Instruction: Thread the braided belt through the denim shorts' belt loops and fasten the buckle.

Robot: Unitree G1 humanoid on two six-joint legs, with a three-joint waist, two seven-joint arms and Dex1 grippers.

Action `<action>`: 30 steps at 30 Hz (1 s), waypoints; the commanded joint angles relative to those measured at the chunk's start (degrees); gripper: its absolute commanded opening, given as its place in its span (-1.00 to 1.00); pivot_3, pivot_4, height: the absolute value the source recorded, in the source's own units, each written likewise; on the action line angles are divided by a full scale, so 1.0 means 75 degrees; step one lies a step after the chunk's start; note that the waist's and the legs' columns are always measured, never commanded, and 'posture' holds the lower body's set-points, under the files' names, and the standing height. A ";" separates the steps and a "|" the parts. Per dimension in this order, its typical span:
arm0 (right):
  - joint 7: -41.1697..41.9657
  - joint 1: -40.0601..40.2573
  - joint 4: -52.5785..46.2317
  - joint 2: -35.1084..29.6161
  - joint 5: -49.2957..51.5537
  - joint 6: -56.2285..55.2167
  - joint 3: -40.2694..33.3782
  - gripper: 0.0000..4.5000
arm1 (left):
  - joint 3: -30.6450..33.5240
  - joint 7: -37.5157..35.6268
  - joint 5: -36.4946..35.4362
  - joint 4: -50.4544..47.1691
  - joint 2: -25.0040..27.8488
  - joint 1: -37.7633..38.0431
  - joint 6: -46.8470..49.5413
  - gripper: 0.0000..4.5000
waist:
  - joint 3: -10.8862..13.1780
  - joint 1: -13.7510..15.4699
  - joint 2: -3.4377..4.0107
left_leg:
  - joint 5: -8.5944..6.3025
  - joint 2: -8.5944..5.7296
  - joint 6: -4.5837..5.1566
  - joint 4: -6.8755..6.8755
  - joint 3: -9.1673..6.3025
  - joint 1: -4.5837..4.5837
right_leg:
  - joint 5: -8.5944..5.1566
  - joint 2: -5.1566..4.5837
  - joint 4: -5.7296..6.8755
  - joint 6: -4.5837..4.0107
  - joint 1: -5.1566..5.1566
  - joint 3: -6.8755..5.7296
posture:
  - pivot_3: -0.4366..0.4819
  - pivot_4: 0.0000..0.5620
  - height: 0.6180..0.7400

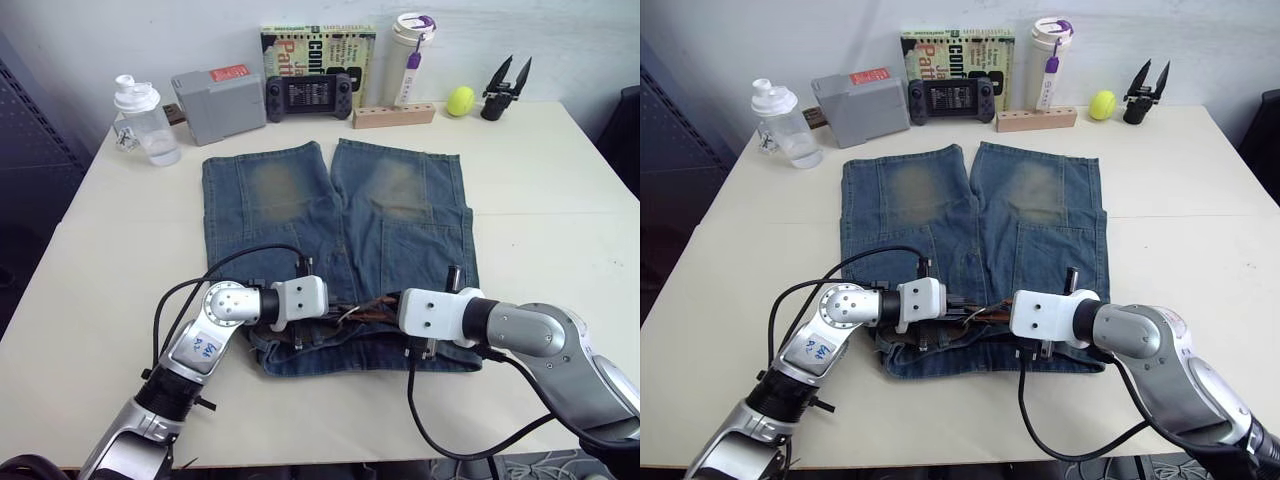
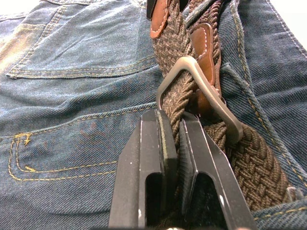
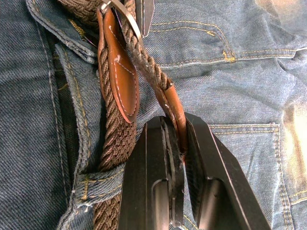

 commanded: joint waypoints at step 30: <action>-0.0417 0.0642 -0.0509 0.0086 0.0017 -0.0111 -0.0740 -1.00 | 0.0828 -0.1162 -0.2099 -0.1068 0.1950 0.1341 0.2521 -0.97 | 0.0001 -0.0021 -0.0002 | 0.0000 0.0002 -0.0001 -0.0003 0.0003 -0.0001 | -0.0001 0.0005 -0.0004 -0.0001 -0.0004 0.0004 | -0.05 -0.47 0.76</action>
